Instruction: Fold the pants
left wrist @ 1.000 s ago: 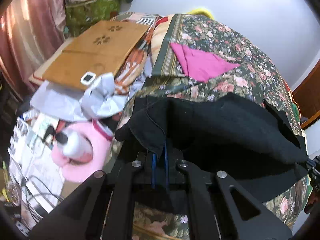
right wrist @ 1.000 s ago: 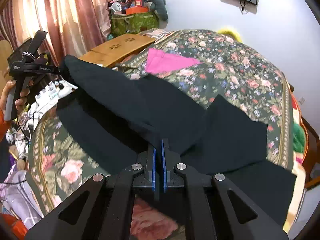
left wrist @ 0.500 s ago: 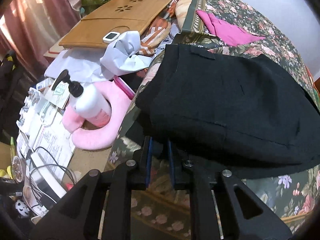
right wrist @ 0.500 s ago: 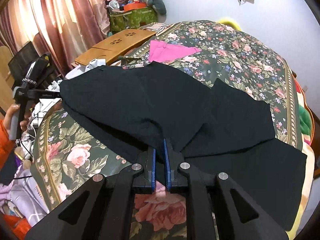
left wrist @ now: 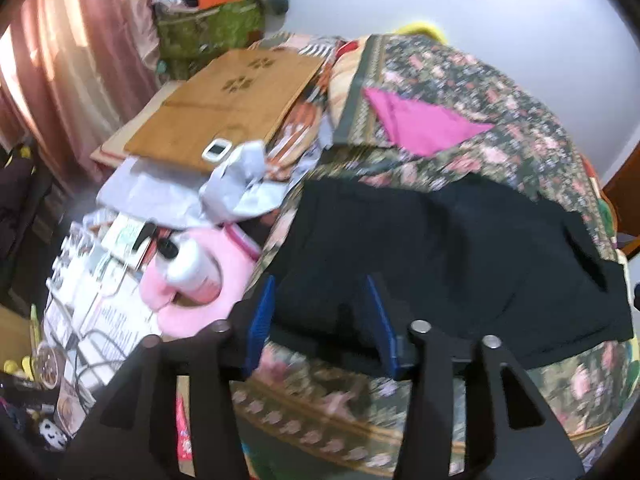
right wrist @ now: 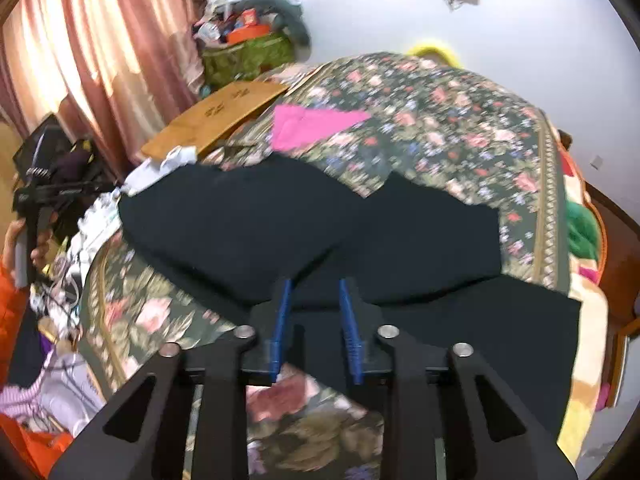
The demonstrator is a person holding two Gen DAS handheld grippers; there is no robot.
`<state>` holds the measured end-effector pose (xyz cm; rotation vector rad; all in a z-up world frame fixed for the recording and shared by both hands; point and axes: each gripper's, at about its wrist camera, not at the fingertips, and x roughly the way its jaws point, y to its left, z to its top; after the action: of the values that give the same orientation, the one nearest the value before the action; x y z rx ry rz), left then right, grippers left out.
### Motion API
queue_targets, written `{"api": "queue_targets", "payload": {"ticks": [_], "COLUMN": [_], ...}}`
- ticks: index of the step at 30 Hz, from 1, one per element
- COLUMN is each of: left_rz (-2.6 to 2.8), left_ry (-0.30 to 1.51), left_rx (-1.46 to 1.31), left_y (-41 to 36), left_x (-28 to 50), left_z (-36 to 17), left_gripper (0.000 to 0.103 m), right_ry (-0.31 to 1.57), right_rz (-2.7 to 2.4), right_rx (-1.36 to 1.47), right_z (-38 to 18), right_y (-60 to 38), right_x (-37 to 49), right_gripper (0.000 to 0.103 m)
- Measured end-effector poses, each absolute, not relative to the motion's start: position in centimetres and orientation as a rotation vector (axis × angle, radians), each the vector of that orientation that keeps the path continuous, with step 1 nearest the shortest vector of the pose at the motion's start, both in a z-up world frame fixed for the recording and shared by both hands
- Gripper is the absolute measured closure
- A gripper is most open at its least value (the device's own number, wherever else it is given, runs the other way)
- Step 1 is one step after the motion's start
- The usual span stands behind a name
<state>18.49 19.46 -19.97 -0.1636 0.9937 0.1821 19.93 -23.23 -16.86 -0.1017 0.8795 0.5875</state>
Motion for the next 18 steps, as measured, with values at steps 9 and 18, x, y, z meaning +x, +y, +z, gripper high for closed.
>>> {"api": "queue_targets", "payload": {"ticks": [9,18], "left_rz": [0.13,0.104], "left_ry": [0.954,1.051], "left_rx": [-0.121,-0.117], "left_y": [15.3,12.2], "left_x": [24.1,30.4], "left_z": [-17.7,-21.0], "left_gripper": [0.011,0.006], "right_ry": [0.903,1.034], "right_rz": [0.51,0.522], "right_rx": [-0.043,-0.054], "right_z": [-17.0,-21.0], "right_y": [-25.0,-23.2], "right_x": [26.3,33.6], "right_gripper": [0.061,0.061]}}
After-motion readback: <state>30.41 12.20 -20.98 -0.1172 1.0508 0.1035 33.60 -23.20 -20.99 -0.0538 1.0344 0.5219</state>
